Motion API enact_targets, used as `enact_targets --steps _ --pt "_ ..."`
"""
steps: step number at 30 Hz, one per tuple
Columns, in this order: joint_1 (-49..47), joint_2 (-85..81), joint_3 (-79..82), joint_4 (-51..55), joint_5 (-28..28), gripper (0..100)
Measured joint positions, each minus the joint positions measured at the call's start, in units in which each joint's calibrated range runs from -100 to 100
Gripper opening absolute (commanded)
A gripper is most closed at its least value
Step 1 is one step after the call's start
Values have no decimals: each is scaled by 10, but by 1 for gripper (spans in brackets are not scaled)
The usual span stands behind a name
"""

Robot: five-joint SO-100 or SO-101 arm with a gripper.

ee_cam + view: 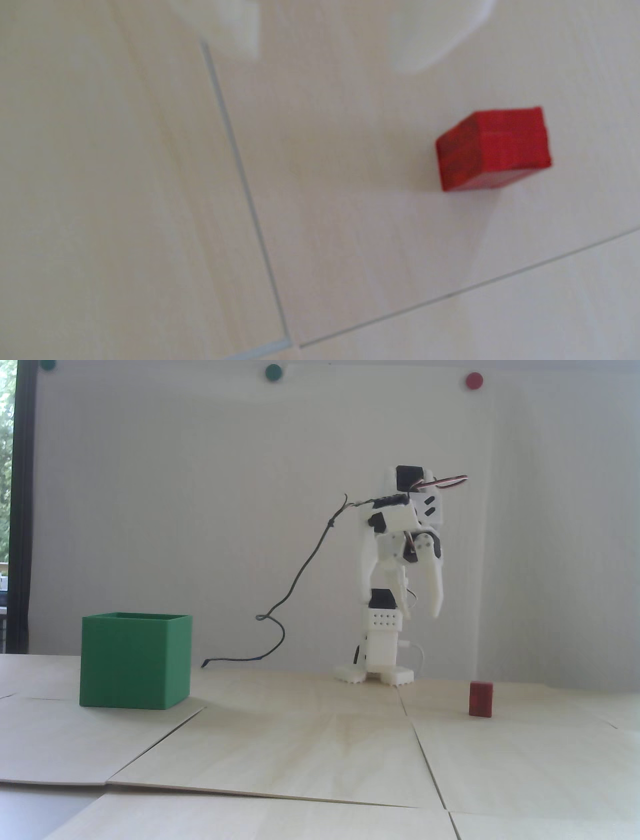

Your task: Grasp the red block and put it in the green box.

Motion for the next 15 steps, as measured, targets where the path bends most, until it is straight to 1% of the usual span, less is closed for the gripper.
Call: enact_targets --steps 9,15 --pt "-78 160 -94 0 -3 13" --pt "-92 225 -139 0 -3 13"
